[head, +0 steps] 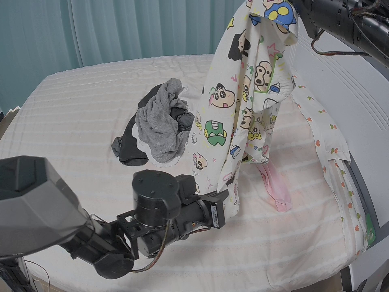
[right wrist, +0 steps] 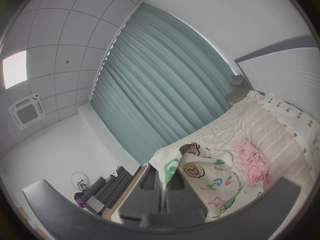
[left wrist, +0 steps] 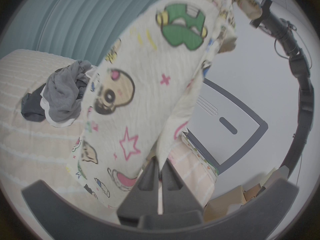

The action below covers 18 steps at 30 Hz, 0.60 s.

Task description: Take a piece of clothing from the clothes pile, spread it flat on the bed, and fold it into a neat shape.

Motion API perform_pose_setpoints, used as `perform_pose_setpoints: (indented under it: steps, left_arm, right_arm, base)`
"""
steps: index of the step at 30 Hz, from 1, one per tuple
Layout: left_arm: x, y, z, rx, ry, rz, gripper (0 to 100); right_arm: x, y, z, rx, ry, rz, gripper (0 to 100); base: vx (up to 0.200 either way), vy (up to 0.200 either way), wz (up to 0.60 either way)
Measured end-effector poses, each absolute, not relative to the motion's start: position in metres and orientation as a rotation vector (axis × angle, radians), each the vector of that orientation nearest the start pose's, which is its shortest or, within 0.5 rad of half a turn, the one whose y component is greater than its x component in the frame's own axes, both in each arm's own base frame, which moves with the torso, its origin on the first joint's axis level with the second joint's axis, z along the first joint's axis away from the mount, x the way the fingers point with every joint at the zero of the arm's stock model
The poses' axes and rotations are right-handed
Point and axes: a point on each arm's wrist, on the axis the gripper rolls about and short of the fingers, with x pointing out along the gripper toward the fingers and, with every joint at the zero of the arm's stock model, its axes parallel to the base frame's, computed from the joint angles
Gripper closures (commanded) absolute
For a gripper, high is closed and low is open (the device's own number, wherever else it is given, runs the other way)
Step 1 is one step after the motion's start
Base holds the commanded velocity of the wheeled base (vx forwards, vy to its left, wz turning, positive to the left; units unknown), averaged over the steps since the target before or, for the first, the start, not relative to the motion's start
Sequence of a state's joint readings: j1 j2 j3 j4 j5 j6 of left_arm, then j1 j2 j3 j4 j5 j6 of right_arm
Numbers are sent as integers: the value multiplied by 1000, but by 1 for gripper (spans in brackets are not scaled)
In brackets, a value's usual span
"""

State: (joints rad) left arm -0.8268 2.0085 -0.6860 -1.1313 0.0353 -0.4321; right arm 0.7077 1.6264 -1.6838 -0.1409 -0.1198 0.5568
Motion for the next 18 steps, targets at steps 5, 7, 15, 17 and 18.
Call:
perform_pose_setpoints:
  steps: [5, 7, 15, 17, 18]
  left_arm:
    - [219, -235, 119, -339, 318, -737, 100]
    - [214, -226, 127, -348, 300, -735, 100]
    - [204, -187, 165, -398, 188, -684, 100]
    - [203, -176, 174, -405, 165, -652, 100]
    - [202, -169, 180, -407, 156, -628, 100]
  right_arm:
    - [229, 166, 403, 631, -18, 557, 100]
    - [233, 158, 403, 636, -22, 528, 100]
    - [241, 129, 394, 629, -17, 423, 100]
    - [242, 124, 390, 623, -8, 403, 100]
    - [241, 121, 387, 621, -3, 391, 100]
  base:
    - [0, 0, 0]
    - [0, 0, 0]
    - [0, 0, 0]
    - [0, 0, 0]
    - [0, 0, 0]
